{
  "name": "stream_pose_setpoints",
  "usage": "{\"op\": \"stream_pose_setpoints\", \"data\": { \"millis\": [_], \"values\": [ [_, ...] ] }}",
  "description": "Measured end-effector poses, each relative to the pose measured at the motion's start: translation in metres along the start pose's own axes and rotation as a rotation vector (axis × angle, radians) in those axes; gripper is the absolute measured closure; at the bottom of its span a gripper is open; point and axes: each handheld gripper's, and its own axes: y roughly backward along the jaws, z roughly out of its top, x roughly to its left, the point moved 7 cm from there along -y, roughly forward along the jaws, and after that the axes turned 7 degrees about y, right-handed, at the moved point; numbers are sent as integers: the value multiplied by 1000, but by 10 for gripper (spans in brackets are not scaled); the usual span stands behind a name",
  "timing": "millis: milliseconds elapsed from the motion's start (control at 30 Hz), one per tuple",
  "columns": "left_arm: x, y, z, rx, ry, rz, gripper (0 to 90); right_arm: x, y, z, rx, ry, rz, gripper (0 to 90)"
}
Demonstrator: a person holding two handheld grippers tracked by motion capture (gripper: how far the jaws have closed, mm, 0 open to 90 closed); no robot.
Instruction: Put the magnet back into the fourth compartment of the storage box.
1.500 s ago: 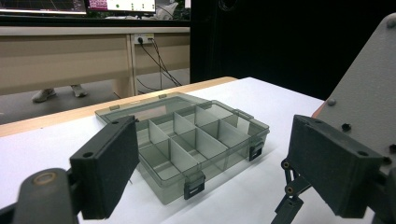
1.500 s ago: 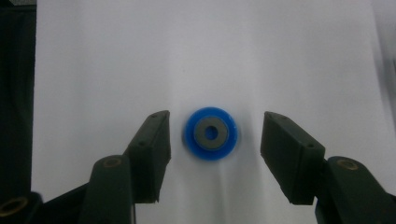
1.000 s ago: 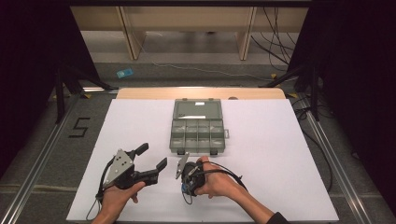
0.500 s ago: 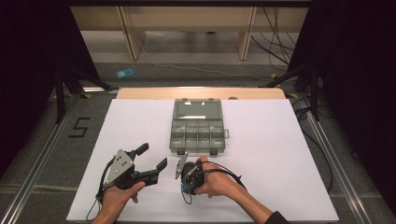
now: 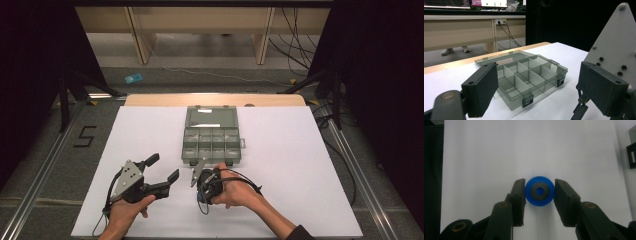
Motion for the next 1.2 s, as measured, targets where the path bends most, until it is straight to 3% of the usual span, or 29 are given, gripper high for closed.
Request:
{"op": "stream_pose_setpoints", "data": {
  "millis": [1200],
  "values": [
    [-1, 0, 0, -2, 2, -4, 160, -34, 50, -18, -88, -81, -105, 626]
  ]
}}
